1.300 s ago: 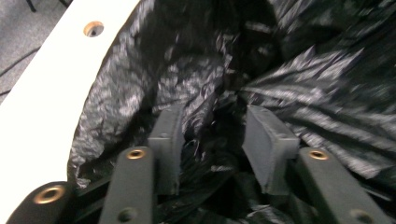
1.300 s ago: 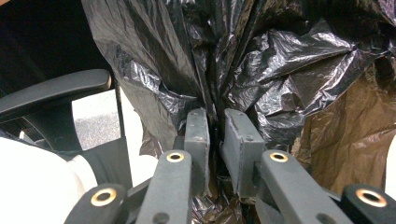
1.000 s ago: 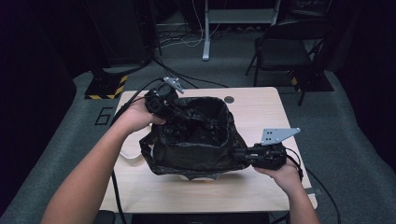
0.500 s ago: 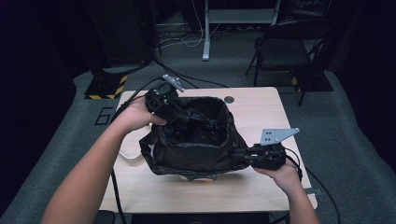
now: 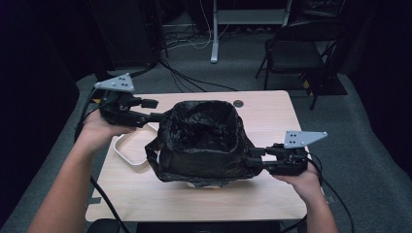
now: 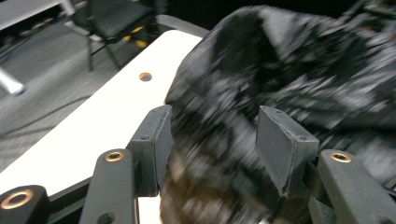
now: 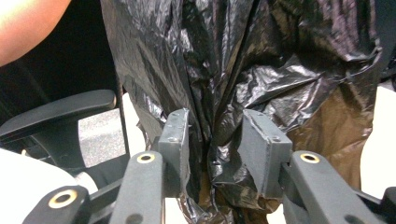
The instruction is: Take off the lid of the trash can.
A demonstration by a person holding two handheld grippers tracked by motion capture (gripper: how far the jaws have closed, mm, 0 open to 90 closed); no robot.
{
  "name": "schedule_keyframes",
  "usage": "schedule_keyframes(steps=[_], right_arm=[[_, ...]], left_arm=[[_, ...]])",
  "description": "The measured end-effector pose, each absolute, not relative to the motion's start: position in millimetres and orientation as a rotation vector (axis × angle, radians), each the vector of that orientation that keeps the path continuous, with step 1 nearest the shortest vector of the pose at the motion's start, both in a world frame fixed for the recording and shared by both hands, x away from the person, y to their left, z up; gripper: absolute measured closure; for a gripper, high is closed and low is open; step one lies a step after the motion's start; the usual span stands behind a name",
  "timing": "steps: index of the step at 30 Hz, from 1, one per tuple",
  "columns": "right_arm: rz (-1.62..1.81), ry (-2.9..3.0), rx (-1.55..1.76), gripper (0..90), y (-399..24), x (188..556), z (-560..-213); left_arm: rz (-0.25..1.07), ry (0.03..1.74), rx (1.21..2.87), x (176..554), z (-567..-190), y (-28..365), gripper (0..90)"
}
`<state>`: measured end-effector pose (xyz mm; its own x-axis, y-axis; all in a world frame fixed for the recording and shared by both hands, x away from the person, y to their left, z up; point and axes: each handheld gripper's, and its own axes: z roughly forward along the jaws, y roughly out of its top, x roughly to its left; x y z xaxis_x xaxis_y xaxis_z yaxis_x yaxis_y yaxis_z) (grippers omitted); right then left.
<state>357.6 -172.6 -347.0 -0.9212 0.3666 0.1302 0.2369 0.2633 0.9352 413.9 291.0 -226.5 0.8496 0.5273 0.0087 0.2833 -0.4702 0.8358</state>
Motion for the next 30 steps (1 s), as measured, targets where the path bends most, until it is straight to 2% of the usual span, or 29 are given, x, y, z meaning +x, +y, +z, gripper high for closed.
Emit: schedule_keyframes(steps=[5, 11, 14, 21, 30], right_arm=[[1.751, 2.387, 0.59, 57.8, -174, 356, -346], [1.724, 2.386, 0.586, 54.9, -171, 356, -347], [1.726, 2.375, 0.597, 54.0, -172, 356, -347], [1.722, 2.365, 0.607, 53.0, -172, 357, -349], [1.708, 2.333, 0.628, 52.7, -172, 357, -351]], left_arm=[[0.36, 0.721, 2.037, 415, -260, 327, 45.9], [0.333, 0.834, 1.997, 420, -312, 356, 46.8], [0.326, 0.877, 1.981, 421, -334, 362, 46.7], [0.453, 0.97, 1.968, 424, -386, 368, 47.7], [0.468, 1.043, 1.912, 426, -418, 372, 54.3]])
